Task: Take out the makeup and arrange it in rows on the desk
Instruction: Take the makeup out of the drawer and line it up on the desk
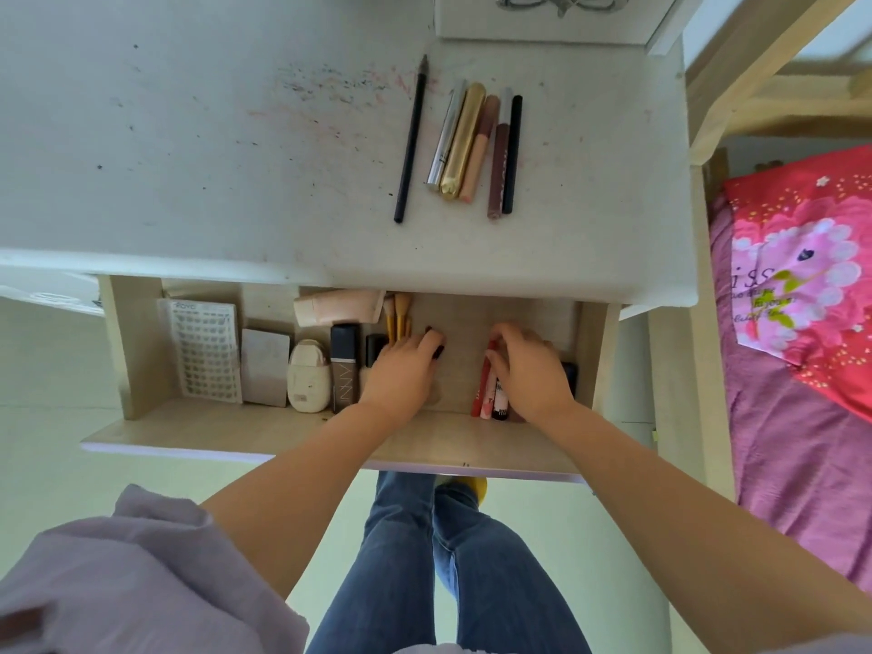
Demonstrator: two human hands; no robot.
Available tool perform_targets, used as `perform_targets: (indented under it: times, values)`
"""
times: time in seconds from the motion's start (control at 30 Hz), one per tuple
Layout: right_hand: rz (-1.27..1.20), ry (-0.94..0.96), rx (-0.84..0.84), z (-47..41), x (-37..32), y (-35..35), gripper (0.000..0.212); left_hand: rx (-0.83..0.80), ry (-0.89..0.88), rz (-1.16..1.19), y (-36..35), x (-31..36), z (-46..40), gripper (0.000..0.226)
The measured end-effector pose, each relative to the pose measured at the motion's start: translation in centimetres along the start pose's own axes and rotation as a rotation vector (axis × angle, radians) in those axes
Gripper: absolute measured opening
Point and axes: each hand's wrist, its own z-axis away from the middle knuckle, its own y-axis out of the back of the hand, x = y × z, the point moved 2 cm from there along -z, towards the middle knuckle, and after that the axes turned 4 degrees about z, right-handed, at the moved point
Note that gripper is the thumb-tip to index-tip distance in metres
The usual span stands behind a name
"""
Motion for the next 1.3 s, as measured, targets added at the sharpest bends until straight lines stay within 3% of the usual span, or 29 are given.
perform_targets:
  times: [0.13,0.3,0.43,0.57,0.67,0.93,1.1,1.2,1.3]
  values:
    - [-0.097,0.121,-0.004,1.5,-1.8,2.4,0.024,0.068,-0.079,0.209,3.5,1.9,1.3,0.031]
    - [-0.234,0.312,0.186,1.2,-3.6,9.9,0.025,0.311,-0.079,0.388,12.9,2.2,0.1,0.03]
    - [-0.402,0.161,0.433,-3.7,-3.1,16.6,0.013,0.462,0.046,0.49,19.0,0.3,-5.5,0.025]
    - [-0.419,-0.079,0.427,-10.1,-1.4,19.0,0.013,0.405,0.146,0.463,19.9,-0.8,-11.7,0.025]
    - [-0.384,-0.159,0.381,-13.2,-0.9,18.6,0.017,0.39,0.192,0.442,19.8,-0.3,-14.8,0.026]
    - [-0.47,-0.148,0.373,-13.7,-1.3,18.1,0.023,0.354,0.171,0.518,19.7,0.6,-15.5,0.03]
    - [-0.413,-0.023,0.412,-6.9,-1.6,16.8,0.017,0.425,0.029,0.501,17.7,1.5,-8.4,0.009]
    - [-0.396,0.141,0.315,-0.5,-1.7,12.7,0.014,0.236,-0.04,0.444,13.0,2.2,-1.7,0.006]
    - [-0.196,0.137,0.124,2.6,-0.5,6.6,0.022,0.014,-0.145,0.275,7.0,3.1,1.7,0.023]
